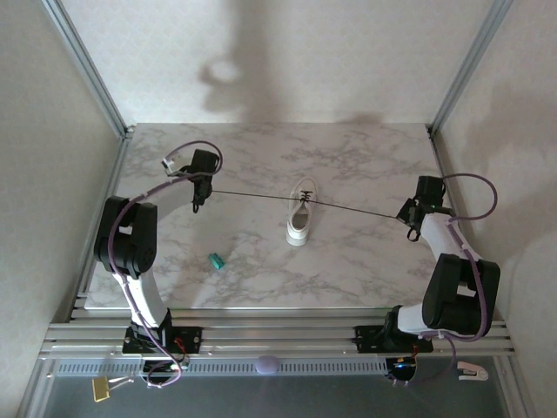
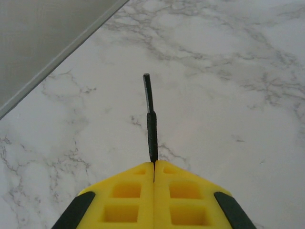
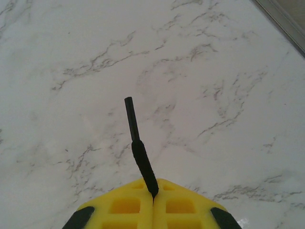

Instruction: Tie the shoes

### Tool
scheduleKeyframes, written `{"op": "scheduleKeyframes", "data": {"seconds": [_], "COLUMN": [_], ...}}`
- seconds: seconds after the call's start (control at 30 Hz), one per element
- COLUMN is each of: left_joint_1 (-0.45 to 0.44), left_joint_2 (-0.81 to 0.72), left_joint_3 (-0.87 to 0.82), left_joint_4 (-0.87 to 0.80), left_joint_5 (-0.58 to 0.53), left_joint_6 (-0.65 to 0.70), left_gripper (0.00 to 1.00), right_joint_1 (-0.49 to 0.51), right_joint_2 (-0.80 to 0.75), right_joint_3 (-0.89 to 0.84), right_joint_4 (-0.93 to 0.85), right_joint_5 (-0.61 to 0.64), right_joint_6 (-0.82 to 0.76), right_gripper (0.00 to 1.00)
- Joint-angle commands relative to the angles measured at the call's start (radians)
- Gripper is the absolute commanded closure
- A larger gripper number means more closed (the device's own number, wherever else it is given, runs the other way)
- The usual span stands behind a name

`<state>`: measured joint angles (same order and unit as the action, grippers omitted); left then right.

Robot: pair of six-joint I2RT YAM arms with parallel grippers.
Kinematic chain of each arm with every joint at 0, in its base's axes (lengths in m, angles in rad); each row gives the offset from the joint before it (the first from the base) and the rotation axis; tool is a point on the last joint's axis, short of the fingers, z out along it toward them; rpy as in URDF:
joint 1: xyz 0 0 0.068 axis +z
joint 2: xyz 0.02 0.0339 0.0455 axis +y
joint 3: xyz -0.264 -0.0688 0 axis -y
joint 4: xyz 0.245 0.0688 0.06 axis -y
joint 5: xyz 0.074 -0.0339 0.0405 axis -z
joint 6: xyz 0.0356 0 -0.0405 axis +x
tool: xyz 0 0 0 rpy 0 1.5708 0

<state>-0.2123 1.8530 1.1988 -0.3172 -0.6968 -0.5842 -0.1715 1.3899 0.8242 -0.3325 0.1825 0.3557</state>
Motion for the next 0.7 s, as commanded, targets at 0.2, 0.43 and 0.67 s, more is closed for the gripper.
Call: {"op": "scheduleKeyframes", "data": {"seconds": [0.2, 0.43, 0.67], "left_joint_1": [-0.037, -0.084, -0.196], "left_joint_2": [-0.223, -0.454, -0.370], "left_joint_3": [-0.205, -0.346, -0.342], "left_joint_4": [0.065, 0.239, 0.339], "left_joint_5": [0.149, 0.342, 0.501], "left_joint_6": [-0.071, -0.018, 0.024], "left_gripper": [1.00, 1.00, 1.00], "right_joint_1": [0.015, 0.162, 0.334], "right_joint_2": [-0.105, -0.075, 0.189], "right_joint_3": [-0.019, 0.036, 0.158], "right_joint_4": [0.125, 0.180, 0.166], "right_joint_5": [-0.266, -0.474, -0.384], "right_joint_6": [-0.015, -0.006, 0.003], "right_gripper": [1.00, 1.00, 1.00]}}
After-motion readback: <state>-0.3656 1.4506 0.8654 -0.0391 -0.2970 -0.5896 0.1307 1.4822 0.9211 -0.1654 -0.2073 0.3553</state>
